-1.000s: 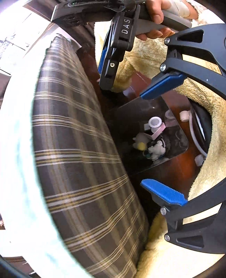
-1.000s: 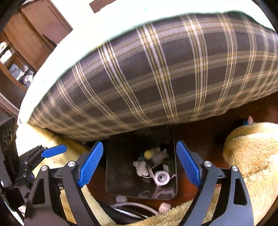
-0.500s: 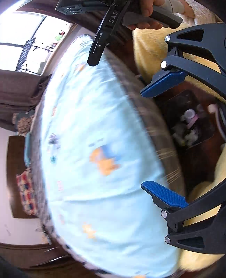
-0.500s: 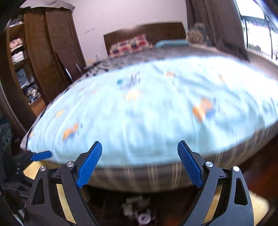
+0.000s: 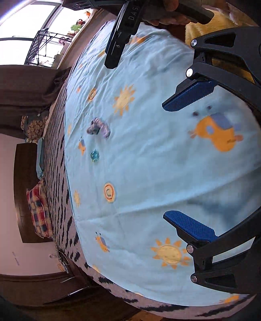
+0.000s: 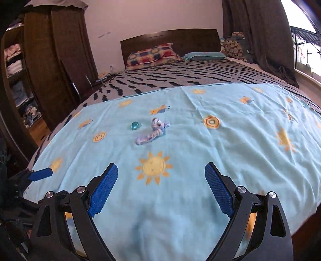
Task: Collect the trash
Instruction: 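Raise both open tools back over the bead and cloth on the bed, then grasp the blue glass bead with the left tool while the right tool grasps the grey cloth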
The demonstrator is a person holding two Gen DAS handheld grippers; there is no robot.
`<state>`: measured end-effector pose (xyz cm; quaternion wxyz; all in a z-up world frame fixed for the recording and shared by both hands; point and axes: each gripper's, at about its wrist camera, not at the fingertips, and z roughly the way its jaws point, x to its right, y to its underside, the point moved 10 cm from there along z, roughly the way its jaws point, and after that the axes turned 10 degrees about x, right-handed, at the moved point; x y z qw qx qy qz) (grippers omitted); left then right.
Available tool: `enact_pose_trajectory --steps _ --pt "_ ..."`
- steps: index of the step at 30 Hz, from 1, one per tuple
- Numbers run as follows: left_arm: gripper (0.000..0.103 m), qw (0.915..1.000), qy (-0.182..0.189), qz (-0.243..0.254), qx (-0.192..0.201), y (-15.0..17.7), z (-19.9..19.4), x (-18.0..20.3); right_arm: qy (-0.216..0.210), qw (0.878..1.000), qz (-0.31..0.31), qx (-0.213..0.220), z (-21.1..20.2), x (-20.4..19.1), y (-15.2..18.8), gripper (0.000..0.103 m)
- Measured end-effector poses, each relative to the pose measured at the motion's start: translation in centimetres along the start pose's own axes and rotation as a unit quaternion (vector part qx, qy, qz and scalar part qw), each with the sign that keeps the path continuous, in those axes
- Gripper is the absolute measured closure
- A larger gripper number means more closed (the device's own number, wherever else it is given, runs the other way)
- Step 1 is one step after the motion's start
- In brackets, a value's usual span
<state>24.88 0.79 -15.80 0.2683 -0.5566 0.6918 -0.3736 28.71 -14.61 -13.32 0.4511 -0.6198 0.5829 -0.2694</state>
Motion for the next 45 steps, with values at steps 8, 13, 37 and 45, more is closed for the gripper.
enact_pose_trajectory --steps 8,13,37,45 --pt "0.009 0.9997 -0.009 -0.021 0.007 -3.0 4.1 -2.5 -0.004 0.999 0.002 -0.037 6.8 -0.6 -1.3 0.015" --pt "0.009 0.9998 -0.012 -0.015 0.000 -3.8 5.8 -3.1 -0.018 0.998 0.004 -0.062 10.4 -1.6 -1.4 0.030" --pt "0.029 0.9987 0.023 0.006 -0.046 -7.5 16.3 -0.2 0.006 0.997 0.016 -0.074 16.4 3.5 -4.2 0.077" --pt "0.048 0.9978 0.035 0.008 -0.056 -8.5 19.2 1.4 -0.011 0.998 0.020 -0.064 15.6 4.0 -4.3 0.077"
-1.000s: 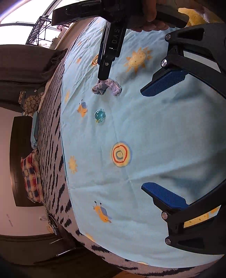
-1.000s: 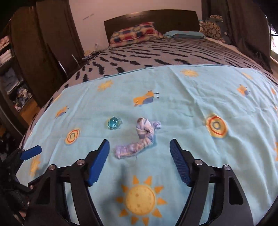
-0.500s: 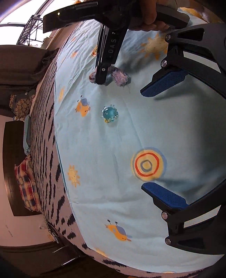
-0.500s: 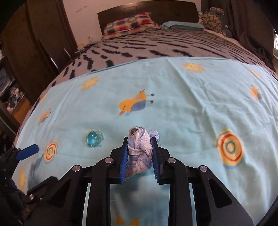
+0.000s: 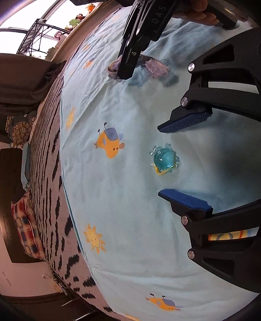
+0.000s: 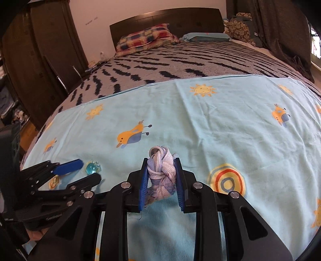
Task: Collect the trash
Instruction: 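Grasp the blue glass bead with the left tool while the right tool grasps the grey cloth, then lower the bead and cloth into the black bin and open both tools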
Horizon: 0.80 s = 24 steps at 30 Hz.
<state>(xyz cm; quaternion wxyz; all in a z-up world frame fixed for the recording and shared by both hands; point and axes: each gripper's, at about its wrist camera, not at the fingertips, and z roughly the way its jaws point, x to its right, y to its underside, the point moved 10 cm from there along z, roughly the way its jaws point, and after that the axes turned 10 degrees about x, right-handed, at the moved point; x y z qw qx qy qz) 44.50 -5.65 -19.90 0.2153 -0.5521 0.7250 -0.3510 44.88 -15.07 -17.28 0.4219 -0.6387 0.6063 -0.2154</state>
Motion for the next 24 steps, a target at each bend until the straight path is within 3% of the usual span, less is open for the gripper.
enact_pose_trajectory --steps 3,5,12,24 --pt "0.059 1.0000 -0.004 0.002 -0.004 -0.1 0.6 -0.1 -0.007 1.000 -0.001 0.002 -0.4 -0.4 0.1 0.077" --pt "0.075 0.9999 -0.009 0.003 -0.005 -0.1 0.6 -0.2 -0.011 1.000 -0.004 0.003 -0.8 -0.9 0.2 0.077" --pt "0.076 1.0000 -0.002 0.002 -0.001 1.3 -1.9 0.2 -0.013 1.000 -0.021 0.003 -3.5 -2.1 1.6 0.077" --pt "0.076 0.9997 0.000 0.002 0.024 5.5 -10.6 2.1 -0.019 0.999 -0.039 0.015 -10.1 -4.2 4.7 0.077"
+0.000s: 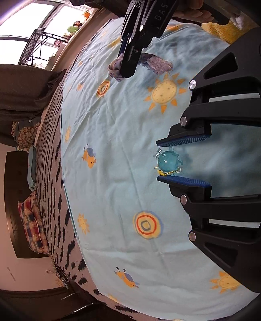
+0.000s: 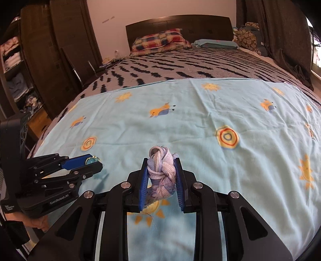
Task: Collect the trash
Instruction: 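Lower the bead and cloth into the black bin and open both tools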
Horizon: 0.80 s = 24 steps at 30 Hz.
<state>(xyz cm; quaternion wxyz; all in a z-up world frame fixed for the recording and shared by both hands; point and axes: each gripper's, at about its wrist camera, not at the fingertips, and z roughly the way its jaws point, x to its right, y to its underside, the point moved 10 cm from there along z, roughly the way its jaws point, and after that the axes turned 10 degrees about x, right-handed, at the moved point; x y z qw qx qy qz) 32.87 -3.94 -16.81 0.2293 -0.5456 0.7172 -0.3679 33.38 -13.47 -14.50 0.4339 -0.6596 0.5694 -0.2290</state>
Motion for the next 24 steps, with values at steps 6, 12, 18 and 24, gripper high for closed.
enact_pose_trajectory --steps 6,12,18,24 --pt "0.076 0.9999 0.008 -0.007 0.013 2.1 -4.3 1.2 0.004 1.000 -0.019 0.015 -4.1 -1.0 1.8 0.077" --pt "0.076 0.9992 0.012 0.002 0.038 5.2 -8.9 3.0 0.002 0.999 -0.038 0.031 -8.5 -2.0 5.0 0.077" --pt "0.076 0.9986 0.026 -0.010 0.044 9.5 -12.5 5.0 -0.013 0.998 -0.051 0.044 -12.9 -3.8 8.5 0.077" --pt "0.076 0.9987 0.032 -0.017 0.036 13.6 -13.9 6.0 -0.027 0.997 -0.058 0.047 -15.3 -5.3 11.4 0.077"
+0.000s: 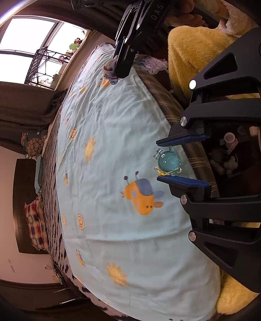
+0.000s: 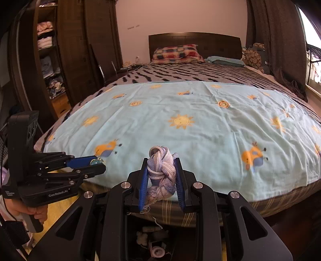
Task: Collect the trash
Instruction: 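Lower the bead and cloth into the black bin and open both tools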
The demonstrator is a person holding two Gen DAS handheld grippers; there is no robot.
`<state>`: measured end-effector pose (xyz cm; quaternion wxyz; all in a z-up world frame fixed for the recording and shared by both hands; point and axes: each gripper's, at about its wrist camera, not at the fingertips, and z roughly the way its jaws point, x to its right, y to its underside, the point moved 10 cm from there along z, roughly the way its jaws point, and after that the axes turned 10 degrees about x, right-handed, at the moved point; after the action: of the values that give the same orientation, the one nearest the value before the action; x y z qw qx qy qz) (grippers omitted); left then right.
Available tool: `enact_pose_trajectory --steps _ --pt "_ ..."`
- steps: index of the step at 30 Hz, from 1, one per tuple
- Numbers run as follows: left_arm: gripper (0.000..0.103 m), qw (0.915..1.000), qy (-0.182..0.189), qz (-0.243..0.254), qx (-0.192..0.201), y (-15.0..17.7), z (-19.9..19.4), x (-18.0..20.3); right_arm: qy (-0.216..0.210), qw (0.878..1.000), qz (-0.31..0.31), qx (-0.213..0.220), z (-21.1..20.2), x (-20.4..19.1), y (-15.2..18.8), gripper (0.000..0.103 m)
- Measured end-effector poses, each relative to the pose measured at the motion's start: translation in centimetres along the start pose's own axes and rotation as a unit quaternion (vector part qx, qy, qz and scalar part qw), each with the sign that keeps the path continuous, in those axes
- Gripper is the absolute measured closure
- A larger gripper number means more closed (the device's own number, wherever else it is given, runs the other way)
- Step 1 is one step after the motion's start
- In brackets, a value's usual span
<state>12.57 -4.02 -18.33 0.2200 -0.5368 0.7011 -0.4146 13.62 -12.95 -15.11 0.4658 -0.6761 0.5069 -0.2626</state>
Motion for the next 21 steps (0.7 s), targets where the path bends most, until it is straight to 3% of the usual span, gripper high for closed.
enact_pose_trajectory --steps 4,9,21 --pt "0.076 0.9999 -0.002 0.012 -0.001 2.6 -1.4 0.6 -0.008 1.000 0.000 -0.015 -0.6 -1.0 2.9 0.077" --pt "0.076 0.9992 0.008 -0.004 -0.038 7.2 -1.8 0.8 -0.015 0.998 0.024 -0.051 -0.1 -1.4 7.8 0.077" --pt "0.076 0.9913 0.032 -0.039 -0.122 15.2 2.3 0.9 -0.012 0.985 0.077 -0.151 4.3 -0.4 17.2 0.077"
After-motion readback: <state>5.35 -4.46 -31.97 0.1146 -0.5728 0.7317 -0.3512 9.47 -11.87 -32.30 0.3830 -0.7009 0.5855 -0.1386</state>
